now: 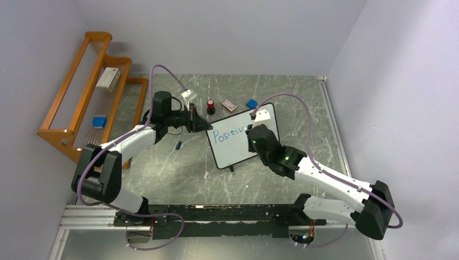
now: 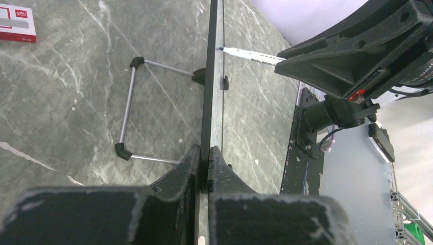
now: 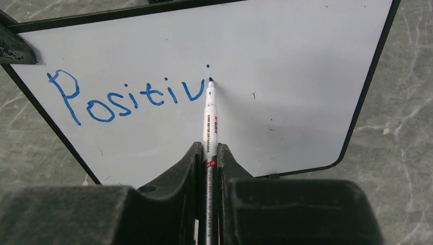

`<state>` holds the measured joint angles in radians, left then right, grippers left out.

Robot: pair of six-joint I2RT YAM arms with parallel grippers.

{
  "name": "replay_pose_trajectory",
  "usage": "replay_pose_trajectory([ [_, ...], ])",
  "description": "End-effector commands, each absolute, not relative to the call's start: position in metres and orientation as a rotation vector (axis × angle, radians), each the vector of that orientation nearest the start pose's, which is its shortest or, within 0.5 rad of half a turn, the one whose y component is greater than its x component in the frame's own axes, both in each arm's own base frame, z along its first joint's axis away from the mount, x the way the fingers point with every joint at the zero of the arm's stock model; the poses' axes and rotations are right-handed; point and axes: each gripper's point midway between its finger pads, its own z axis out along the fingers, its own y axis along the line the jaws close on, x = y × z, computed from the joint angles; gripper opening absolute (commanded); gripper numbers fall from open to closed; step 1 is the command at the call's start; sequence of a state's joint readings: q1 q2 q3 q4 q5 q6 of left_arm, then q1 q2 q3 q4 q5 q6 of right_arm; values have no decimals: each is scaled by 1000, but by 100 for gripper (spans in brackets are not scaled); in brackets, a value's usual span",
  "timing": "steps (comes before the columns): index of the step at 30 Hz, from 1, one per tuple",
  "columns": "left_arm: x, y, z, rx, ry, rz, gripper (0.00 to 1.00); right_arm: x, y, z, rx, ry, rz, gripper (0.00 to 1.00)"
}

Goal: Write a sentence on the whiteboard

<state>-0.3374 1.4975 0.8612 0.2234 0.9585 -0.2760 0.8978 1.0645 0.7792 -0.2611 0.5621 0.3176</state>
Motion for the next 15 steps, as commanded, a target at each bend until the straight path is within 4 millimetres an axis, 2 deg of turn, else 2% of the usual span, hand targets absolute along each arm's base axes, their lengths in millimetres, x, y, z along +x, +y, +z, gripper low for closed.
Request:
replay_pose_trajectory([
  [1, 299, -260, 148, 694, 2005, -1294, 5, 261, 190, 169, -258, 2047, 133, 0],
  [15, 299, -260, 150, 696, 1999, -1294, 5, 255, 190, 161, -274, 2088, 136, 0],
])
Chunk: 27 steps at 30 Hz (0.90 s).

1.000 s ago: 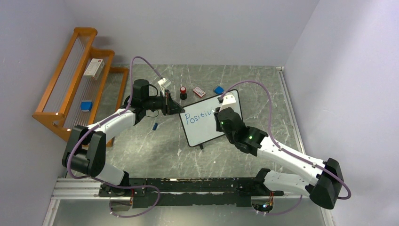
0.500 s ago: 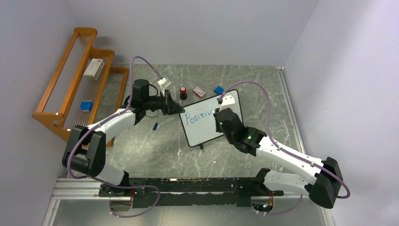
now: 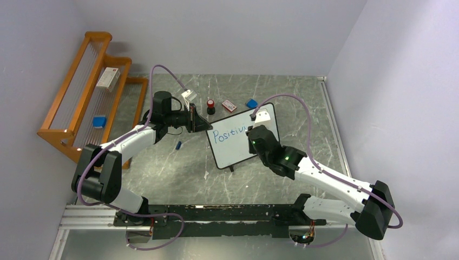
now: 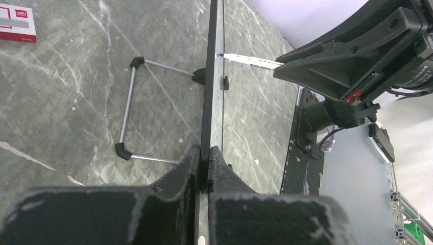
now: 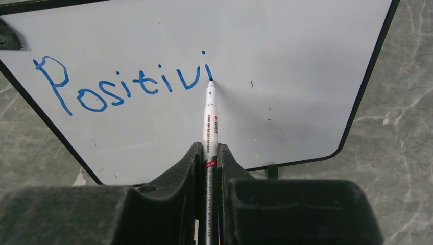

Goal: Write a sentence on the whiteboard

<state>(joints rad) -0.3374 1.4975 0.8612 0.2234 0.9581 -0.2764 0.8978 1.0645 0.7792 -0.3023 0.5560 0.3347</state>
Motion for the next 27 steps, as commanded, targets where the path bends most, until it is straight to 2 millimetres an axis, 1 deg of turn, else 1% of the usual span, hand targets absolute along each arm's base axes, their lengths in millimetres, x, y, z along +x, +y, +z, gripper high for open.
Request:
replay_pose_trajectory([
  [1, 299, -260, 150, 695, 2000, -1293, 5, 255, 190, 161, -275, 2088, 140, 0],
  [12, 299, -260, 150, 696, 1999, -1291, 5, 254, 187, 164, -261, 2082, 139, 0],
  [14, 300, -259, 150, 695, 2000, -1290, 5, 254, 187, 168, -256, 2069, 146, 0],
  [19, 299, -259, 149, 696, 2004, -1290, 5, 257, 184, 189, -212, 2005, 173, 0],
  [21, 299, -259, 150, 696, 2003, -1289, 5, 260, 182, 193, -201, 1986, 160, 0],
  [27, 300, -259, 149, 699, 2003, -1285, 5, 264, 184, 188, -211, 1994, 140, 0],
])
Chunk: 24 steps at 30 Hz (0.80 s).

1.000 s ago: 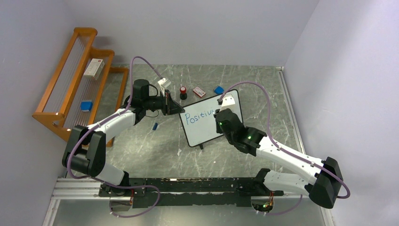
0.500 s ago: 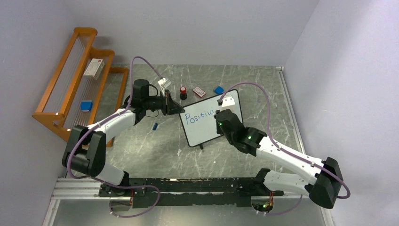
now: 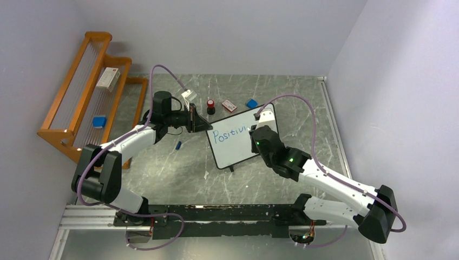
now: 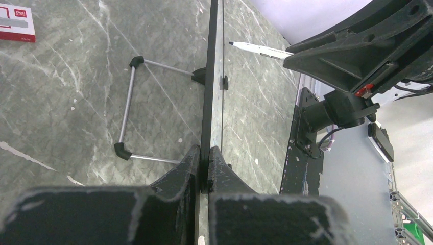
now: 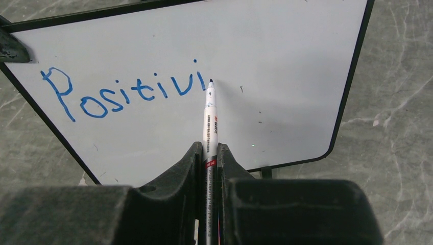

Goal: Write a sentence on the whiteboard

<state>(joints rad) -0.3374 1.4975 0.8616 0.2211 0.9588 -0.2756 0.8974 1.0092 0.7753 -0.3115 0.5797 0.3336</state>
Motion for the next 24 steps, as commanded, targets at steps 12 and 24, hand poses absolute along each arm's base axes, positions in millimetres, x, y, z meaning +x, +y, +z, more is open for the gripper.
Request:
replay_pose_trajectory([
  [12, 299, -260, 149, 699, 2004, -1291, 5, 268, 191, 185, -233, 1994, 157, 0],
  [24, 299, -260, 149, 701, 2003, -1294, 5, 273, 182, 177, -225, 2010, 113, 0],
])
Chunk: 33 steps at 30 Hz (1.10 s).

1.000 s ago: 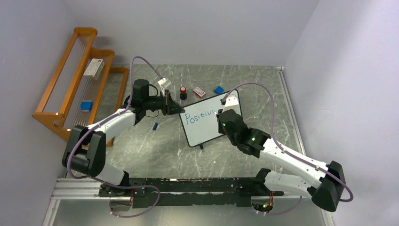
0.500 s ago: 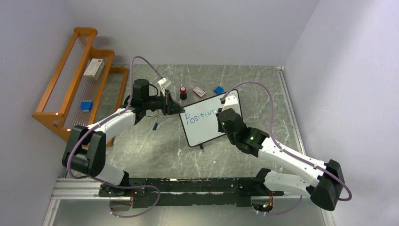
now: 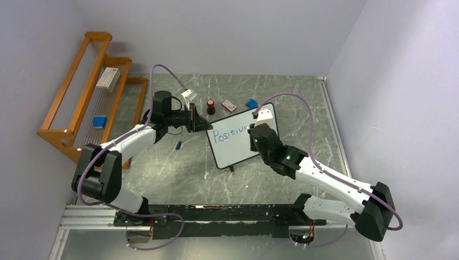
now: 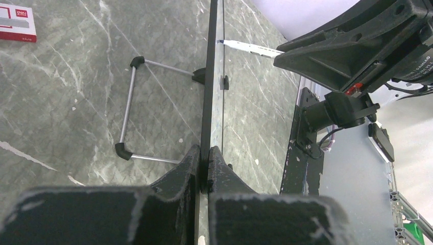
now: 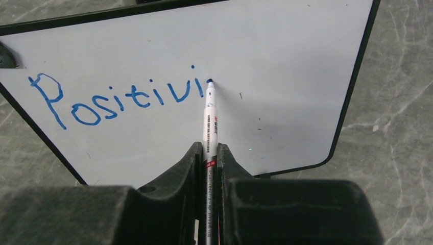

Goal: Write a sentence on the whiteboard

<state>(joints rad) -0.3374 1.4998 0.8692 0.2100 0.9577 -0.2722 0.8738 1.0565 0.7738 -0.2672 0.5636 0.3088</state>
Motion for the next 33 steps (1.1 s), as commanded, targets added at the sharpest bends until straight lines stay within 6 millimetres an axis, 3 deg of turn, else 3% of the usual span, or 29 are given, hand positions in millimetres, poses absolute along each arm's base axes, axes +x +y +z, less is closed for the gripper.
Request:
replay_pose_trajectory([
  [1, 299, -260, 149, 700, 2005, -1295, 5, 273, 180, 177, -222, 2010, 108, 0],
  [8, 299, -260, 149, 700, 2005, -1295, 5, 275, 172, 179, -206, 2009, 81, 0],
  [22, 300, -259, 148, 701, 2009, -1288, 5, 272, 180, 196, -234, 1970, 160, 0],
  [33, 299, -259, 147, 703, 2011, -1289, 5, 277, 185, 194, -242, 1963, 163, 0],
])
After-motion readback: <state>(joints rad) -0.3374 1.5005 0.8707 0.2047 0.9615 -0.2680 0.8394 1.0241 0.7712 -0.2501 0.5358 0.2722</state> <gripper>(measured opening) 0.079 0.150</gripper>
